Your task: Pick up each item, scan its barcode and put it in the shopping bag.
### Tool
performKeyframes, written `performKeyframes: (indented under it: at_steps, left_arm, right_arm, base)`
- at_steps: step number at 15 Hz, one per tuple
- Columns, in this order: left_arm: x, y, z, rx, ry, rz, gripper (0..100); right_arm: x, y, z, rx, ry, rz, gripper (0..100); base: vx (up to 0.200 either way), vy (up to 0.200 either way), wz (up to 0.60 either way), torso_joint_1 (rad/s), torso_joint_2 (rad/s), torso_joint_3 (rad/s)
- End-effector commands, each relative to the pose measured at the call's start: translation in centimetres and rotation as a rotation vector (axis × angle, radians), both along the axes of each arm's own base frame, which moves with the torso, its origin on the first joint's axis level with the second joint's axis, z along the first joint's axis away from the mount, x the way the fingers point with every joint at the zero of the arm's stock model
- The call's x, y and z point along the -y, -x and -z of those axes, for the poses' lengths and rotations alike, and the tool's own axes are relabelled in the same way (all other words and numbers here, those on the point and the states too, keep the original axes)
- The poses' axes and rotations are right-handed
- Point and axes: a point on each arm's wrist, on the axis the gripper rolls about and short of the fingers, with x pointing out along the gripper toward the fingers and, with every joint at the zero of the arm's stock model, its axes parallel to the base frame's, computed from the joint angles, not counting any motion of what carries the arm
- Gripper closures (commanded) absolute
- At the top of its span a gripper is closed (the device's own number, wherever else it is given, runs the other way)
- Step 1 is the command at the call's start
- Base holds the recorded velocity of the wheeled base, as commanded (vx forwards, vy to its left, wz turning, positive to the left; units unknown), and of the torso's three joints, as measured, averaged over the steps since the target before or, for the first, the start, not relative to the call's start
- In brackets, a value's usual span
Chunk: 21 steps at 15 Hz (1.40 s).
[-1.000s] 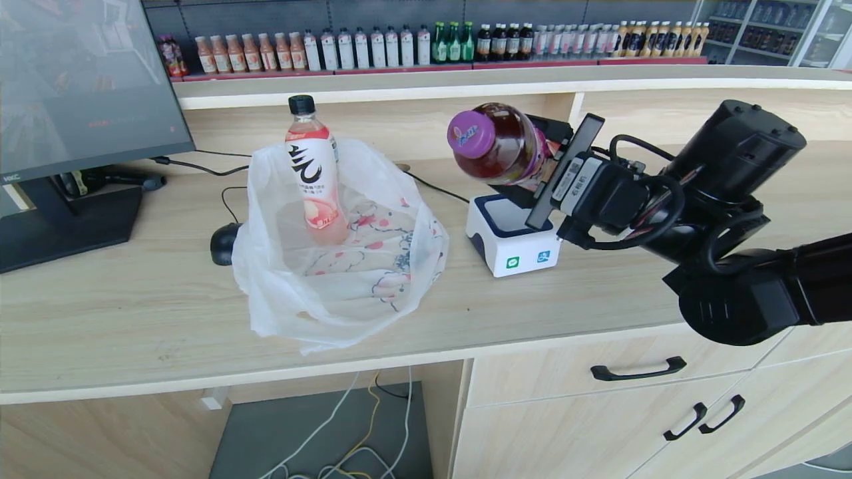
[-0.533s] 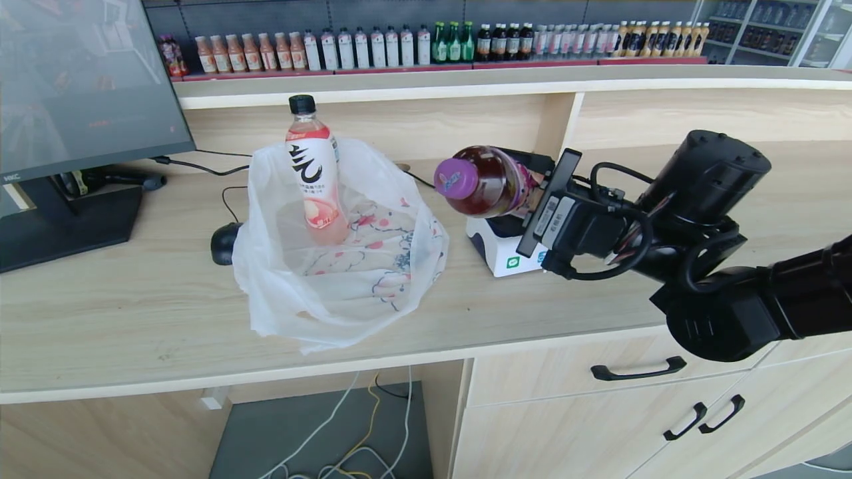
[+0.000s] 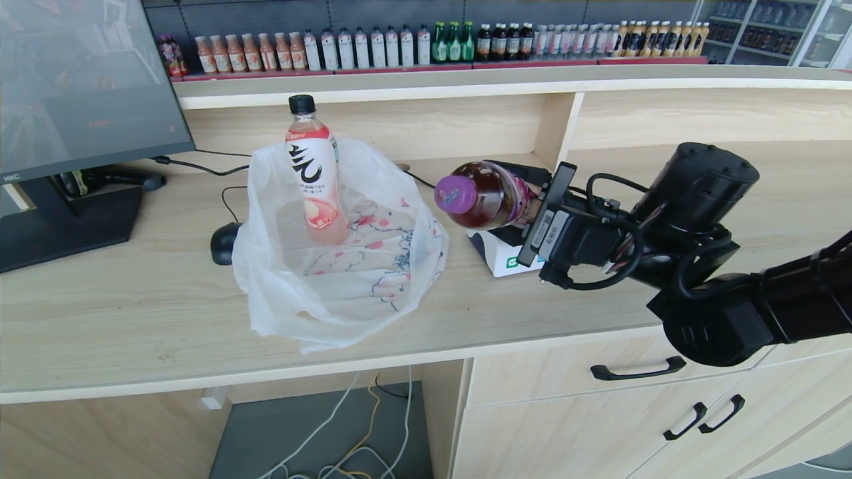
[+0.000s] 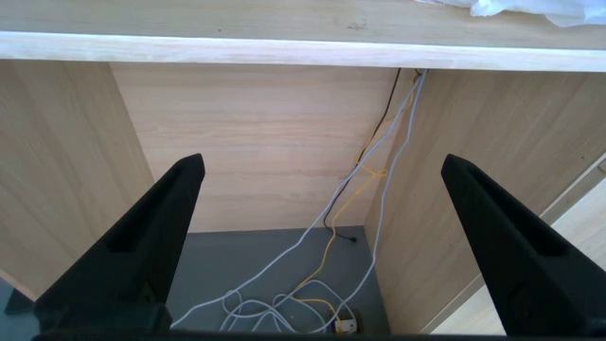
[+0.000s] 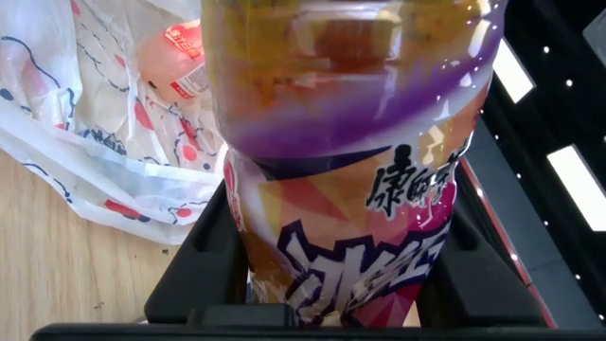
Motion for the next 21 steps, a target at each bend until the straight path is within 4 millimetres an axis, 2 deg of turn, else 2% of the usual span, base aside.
performKeyframes:
  at_steps: [1, 18, 21]
  left_arm:
    - [0.0, 0.0, 0.0, 0.001, 0.0, -0.001, 0]
    - [0.0, 0.0, 0.0, 0.001, 0.0, -0.001, 0]
    - [0.0, 0.0, 0.0, 0.001, 0.0, -0.001, 0]
  right_arm:
    - [0.0, -0.1, 0.0, 0.0, 0.0, 0.0, 100]
    - [0.0, 0.0, -0.2, -0.01, -0.011, 0.001, 100]
    - [0.0, 0.0, -1.4, -0.006, -0.048, -0.009, 100]
  base:
    - [0.0, 0.0, 0.0, 0.0, 0.0, 0.0]
    - [0.0, 0.0, 0.0, 0.0, 0.0, 0.0]
    - [0.0, 0.0, 0.0, 0.0, 0.0, 0.0]
